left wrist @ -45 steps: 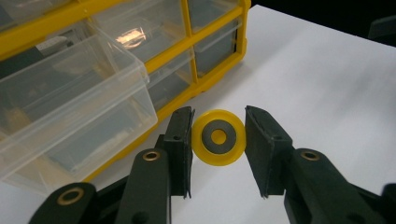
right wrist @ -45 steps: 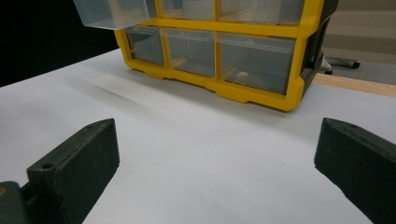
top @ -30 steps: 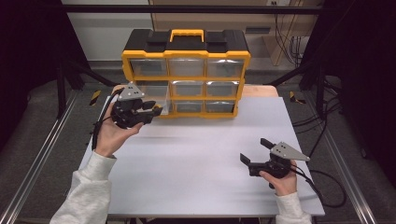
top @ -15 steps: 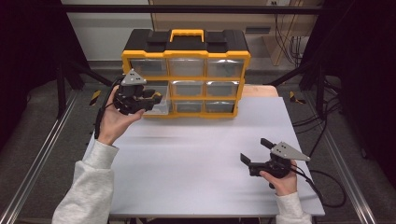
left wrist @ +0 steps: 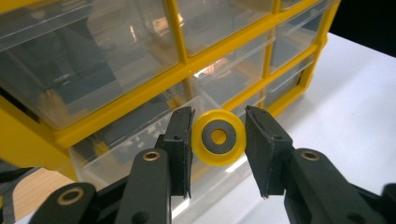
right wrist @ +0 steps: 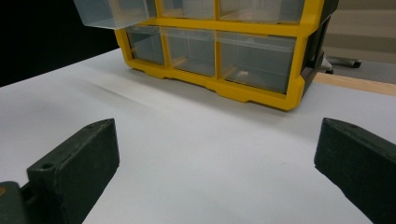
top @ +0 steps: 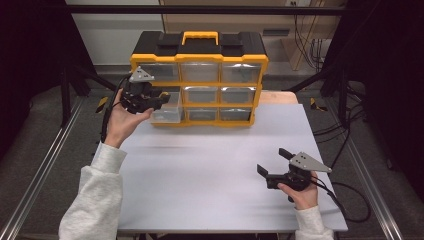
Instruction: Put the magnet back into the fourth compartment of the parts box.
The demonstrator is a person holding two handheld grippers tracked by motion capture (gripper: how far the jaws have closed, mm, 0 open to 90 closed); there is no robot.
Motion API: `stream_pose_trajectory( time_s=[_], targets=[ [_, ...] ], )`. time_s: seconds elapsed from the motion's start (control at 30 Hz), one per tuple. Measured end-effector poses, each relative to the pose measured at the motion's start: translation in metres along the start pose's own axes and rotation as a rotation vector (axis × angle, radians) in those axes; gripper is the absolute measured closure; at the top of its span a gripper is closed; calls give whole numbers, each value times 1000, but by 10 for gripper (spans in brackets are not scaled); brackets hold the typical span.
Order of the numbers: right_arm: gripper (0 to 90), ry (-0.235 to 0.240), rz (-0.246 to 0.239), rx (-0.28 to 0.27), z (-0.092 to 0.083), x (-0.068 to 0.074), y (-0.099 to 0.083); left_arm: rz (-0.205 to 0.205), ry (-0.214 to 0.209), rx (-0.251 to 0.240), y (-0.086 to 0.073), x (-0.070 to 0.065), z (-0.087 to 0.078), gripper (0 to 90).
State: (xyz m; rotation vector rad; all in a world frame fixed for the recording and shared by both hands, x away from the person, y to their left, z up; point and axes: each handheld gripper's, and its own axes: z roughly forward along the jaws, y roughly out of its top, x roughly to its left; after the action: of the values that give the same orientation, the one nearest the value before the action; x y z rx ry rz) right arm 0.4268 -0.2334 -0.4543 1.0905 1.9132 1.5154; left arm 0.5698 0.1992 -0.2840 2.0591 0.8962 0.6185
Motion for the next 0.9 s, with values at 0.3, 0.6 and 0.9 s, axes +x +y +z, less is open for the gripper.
stream_pose_trajectory(
  time_s=[0.3, 0.6, 0.9],
  targets=[
    [6, -1, -2, 2, 0, 0, 0, 2, 25, 13, -4, 11, 9, 629],
    [6, -1, -3, 2, 0, 0, 0, -9, 43, 27, -9, 19, 14, 628],
    [6, -1, -1, 2, 0, 0, 0, -19, 45, 49, -17, 23, 23, 628]
  ],
)
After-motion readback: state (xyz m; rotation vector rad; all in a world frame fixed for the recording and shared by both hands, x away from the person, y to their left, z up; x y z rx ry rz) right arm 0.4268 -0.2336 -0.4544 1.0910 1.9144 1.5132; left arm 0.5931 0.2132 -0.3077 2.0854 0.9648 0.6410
